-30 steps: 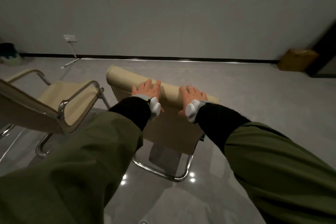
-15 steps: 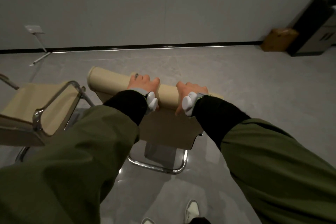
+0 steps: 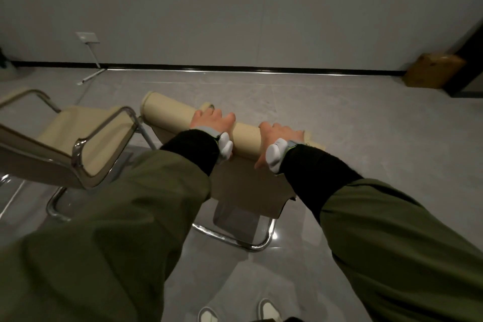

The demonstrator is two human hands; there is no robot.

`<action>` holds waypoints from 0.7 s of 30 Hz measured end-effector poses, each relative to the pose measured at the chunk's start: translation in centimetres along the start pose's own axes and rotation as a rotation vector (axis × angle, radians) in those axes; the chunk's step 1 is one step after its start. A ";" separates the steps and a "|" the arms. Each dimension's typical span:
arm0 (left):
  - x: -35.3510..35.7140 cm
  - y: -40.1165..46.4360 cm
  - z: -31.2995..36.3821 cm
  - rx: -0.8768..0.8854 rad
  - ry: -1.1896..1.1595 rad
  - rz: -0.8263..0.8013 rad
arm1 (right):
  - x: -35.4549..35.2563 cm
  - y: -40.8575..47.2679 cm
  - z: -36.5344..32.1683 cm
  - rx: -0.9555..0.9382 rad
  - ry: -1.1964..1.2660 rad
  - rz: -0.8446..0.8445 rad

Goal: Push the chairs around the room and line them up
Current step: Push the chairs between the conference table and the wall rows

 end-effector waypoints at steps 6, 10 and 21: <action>0.0 -2.1 1.3 -0.068 0.044 0.009 | -0.6 -1.5 1.0 -0.084 0.068 -0.035; -0.1 -3.7 2.6 -0.136 0.052 -0.011 | -0.7 -3.1 1.9 -0.156 0.058 -0.027; 0.0 -9.3 6.0 -0.330 0.027 -0.036 | -1.1 -7.1 2.9 -0.310 0.020 -0.065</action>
Point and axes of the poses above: each hand's wrist, its own y-axis towards the middle knuckle, its own x-axis out of the palm, z = x × y, the point moved 2 cm from there along y, towards the middle knuckle, and after that the axes turned 3 degrees about z, right-handed, at the moved point
